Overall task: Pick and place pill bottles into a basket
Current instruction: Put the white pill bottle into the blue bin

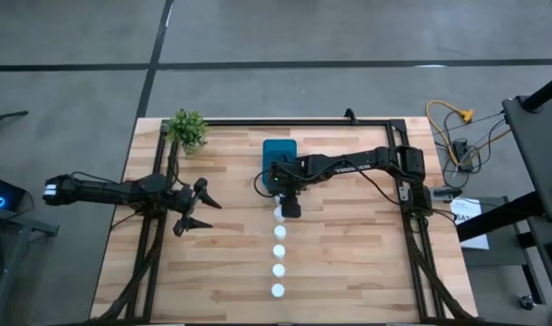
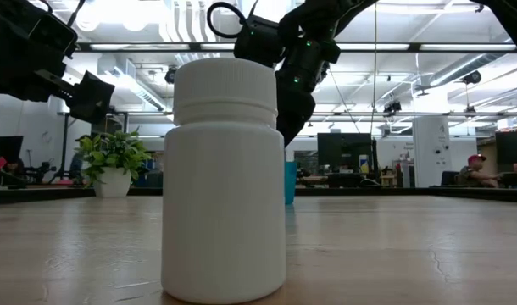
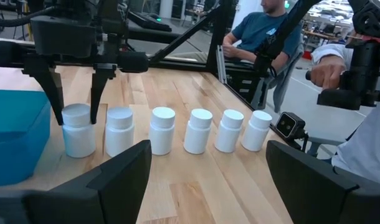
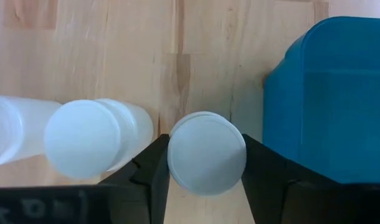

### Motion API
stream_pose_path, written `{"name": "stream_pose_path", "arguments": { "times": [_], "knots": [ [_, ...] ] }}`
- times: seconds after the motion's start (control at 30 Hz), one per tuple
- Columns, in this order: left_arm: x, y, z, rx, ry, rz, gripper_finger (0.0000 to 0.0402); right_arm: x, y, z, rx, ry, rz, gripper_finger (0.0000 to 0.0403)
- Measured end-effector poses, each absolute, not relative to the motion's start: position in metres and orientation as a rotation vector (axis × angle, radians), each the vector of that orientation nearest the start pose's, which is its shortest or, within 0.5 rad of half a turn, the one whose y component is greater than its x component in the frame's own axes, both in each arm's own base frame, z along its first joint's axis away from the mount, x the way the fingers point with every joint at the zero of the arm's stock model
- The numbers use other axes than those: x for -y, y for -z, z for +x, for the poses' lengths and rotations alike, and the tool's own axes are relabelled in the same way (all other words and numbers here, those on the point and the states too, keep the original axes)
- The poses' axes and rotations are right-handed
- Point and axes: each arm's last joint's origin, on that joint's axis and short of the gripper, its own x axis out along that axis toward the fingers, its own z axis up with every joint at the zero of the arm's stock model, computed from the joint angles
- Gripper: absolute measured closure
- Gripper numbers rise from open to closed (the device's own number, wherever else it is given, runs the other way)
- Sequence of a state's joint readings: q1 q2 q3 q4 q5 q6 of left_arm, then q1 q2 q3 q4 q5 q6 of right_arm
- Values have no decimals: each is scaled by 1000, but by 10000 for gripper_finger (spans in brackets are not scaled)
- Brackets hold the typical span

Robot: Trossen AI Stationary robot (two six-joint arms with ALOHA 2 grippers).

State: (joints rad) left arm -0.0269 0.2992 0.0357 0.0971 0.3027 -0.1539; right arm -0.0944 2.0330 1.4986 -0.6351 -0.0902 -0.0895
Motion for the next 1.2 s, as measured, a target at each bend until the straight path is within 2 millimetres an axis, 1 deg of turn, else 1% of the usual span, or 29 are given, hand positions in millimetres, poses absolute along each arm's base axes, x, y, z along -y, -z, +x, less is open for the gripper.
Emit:
{"name": "stream_pose_path", "arguments": {
  "times": [0.2,0.3,0.53,0.87,1.0,1.1,1.2],
  "knots": [
    [12,-160,114,-190,315,-175,102,37,-181,416,-1173,-44,38,256],
    [12,-160,114,-193,314,-190,102,37,-187,418,-1185,-43,41,256],
    [12,-160,114,-194,313,-199,102,34,-212,425,-1164,-49,33,256],
    [12,-160,114,-195,314,-199,102,35,-254,431,-1124,-56,-5,256],
    [12,-160,114,-196,316,-199,102,42,-268,430,-1129,-27,-40,256],
    [12,-160,114,-195,319,-200,102,54,-277,427,-1138,13,-39,256],
    [12,-160,114,-196,320,-200,102,71,-284,422,-1151,45,-18,256]
  ]
}}
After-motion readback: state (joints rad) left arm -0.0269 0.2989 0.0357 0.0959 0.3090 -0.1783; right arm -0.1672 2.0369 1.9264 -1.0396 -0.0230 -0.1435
